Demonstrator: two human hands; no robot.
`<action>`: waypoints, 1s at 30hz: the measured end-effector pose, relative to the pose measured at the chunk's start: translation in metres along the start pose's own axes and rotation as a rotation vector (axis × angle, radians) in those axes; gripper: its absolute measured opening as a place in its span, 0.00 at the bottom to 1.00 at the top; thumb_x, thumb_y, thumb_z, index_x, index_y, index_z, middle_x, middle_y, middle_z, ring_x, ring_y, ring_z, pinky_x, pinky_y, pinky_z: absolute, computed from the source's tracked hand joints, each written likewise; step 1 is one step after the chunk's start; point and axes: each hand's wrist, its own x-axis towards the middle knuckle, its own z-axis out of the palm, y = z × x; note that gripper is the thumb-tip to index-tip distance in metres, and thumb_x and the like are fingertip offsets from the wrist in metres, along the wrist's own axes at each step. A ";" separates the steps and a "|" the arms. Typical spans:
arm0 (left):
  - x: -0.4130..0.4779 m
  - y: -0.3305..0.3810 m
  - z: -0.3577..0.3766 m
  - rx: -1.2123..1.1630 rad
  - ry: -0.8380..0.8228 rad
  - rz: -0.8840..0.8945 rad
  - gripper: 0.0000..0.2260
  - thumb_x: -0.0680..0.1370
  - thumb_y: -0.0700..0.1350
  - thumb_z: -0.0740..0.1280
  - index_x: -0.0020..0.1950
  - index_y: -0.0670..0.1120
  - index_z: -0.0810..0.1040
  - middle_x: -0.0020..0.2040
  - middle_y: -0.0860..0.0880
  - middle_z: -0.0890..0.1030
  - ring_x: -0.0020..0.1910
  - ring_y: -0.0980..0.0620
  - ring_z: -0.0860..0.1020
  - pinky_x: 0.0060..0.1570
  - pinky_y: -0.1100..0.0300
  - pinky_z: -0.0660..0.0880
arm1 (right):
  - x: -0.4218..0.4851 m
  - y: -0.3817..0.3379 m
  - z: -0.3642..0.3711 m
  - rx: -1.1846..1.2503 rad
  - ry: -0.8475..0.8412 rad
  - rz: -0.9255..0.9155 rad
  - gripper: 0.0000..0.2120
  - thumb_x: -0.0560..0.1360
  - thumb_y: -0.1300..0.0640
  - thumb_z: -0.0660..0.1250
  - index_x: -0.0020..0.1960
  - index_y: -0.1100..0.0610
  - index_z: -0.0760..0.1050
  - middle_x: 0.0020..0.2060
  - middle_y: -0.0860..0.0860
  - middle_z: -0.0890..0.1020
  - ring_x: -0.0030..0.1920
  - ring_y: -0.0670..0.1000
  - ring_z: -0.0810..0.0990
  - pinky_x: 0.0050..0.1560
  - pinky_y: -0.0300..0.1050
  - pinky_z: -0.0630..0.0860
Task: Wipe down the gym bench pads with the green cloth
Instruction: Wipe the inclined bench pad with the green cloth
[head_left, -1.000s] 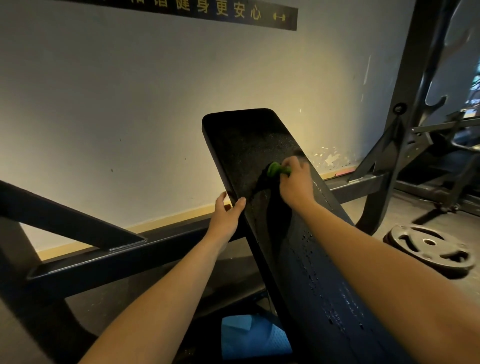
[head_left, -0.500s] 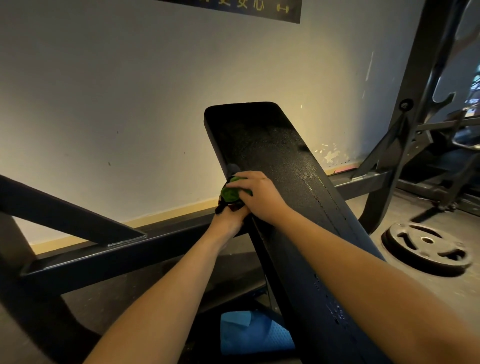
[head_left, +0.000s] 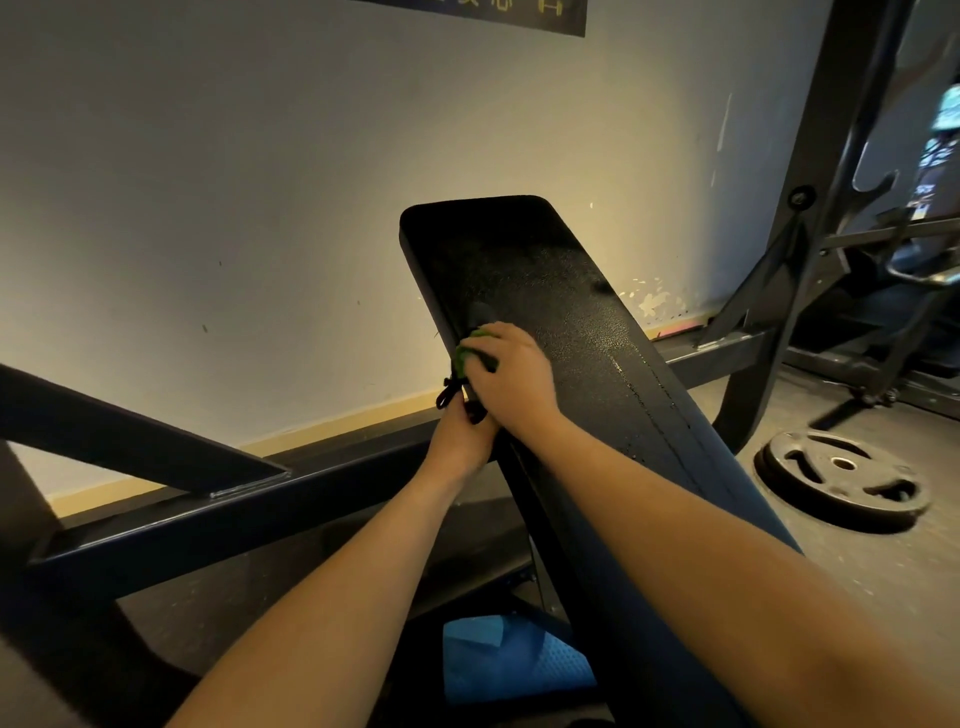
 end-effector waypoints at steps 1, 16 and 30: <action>-0.001 0.001 0.000 0.012 0.008 -0.006 0.18 0.82 0.46 0.67 0.70 0.50 0.66 0.60 0.48 0.78 0.57 0.52 0.77 0.50 0.62 0.73 | -0.001 -0.002 0.001 -0.004 -0.040 -0.058 0.13 0.77 0.58 0.67 0.60 0.54 0.82 0.64 0.50 0.78 0.67 0.49 0.72 0.67 0.40 0.64; -0.004 -0.008 0.002 -0.063 0.023 0.067 0.31 0.81 0.51 0.67 0.80 0.57 0.54 0.71 0.51 0.74 0.69 0.51 0.73 0.62 0.61 0.73 | 0.003 0.028 -0.018 -0.070 0.038 0.076 0.14 0.79 0.57 0.64 0.62 0.52 0.81 0.62 0.49 0.78 0.64 0.50 0.72 0.62 0.41 0.67; -0.005 0.007 0.008 0.459 0.157 0.279 0.29 0.83 0.48 0.64 0.82 0.53 0.56 0.82 0.50 0.49 0.80 0.52 0.46 0.76 0.54 0.49 | 0.011 0.088 -0.062 -0.123 0.022 0.175 0.14 0.81 0.61 0.62 0.64 0.55 0.80 0.67 0.53 0.75 0.68 0.56 0.72 0.69 0.51 0.67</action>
